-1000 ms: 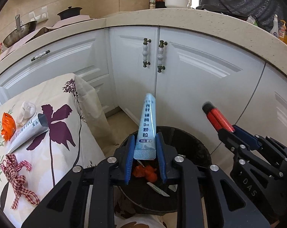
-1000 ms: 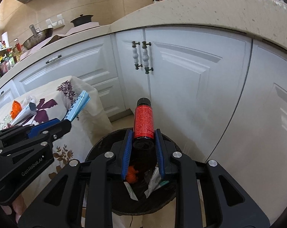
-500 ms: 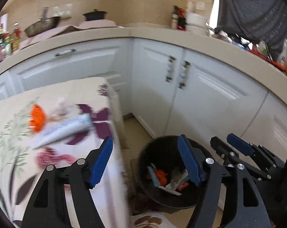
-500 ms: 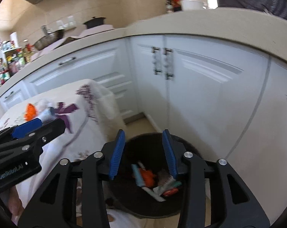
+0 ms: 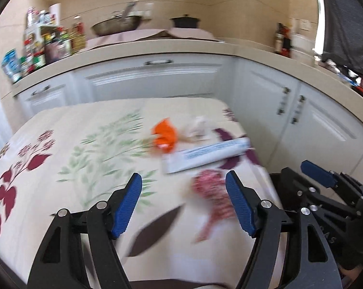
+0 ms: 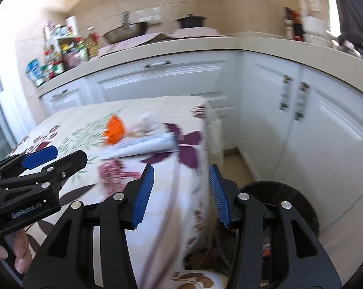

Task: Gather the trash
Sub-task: 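Return both tools to the table and grasp the red checkered ribbon with the right tool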

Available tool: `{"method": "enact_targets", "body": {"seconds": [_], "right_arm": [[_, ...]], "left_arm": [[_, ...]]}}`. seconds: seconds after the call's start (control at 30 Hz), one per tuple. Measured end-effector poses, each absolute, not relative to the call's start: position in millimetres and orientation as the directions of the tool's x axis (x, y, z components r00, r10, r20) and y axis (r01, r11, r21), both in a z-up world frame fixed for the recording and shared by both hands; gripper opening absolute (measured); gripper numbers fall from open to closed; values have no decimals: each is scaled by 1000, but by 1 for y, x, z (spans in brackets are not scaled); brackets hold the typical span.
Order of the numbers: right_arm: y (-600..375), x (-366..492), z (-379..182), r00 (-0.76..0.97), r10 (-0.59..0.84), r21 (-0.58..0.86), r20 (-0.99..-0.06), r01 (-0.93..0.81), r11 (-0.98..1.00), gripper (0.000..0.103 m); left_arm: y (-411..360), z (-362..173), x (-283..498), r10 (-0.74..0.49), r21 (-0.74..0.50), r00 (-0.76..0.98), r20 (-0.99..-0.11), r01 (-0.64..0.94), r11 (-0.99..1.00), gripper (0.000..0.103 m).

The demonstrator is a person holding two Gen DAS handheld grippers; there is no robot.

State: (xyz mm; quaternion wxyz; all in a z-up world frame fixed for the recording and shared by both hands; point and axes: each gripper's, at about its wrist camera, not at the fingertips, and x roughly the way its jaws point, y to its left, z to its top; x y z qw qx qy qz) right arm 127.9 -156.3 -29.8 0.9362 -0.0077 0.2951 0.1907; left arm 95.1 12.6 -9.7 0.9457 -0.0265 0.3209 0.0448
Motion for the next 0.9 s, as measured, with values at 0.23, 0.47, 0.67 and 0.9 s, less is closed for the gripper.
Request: {"method": "enact_targets", "body": {"seconds": [0.23, 0.47, 0.67, 0.9], "right_arm": [[-114, 131, -28, 710, 378, 52, -594, -435, 899, 55], [-85, 138, -36, 660, 378, 13, -650, -488, 873, 55], [-70, 146, -46, 615, 351, -12, -706, -506, 862, 55], [-63, 154, -60, 547, 331, -15, -769, -533, 846, 32]], "left_arm": [[58, -25, 81, 133, -22, 758, -639, -190, 981, 70], [81, -31, 78, 147, -41, 745, -651, -227, 973, 70], [91, -33, 80, 141, -51, 744, -653, -229, 972, 70], [91, -34, 85, 126, -58, 744, -656, -216, 975, 70]]}}
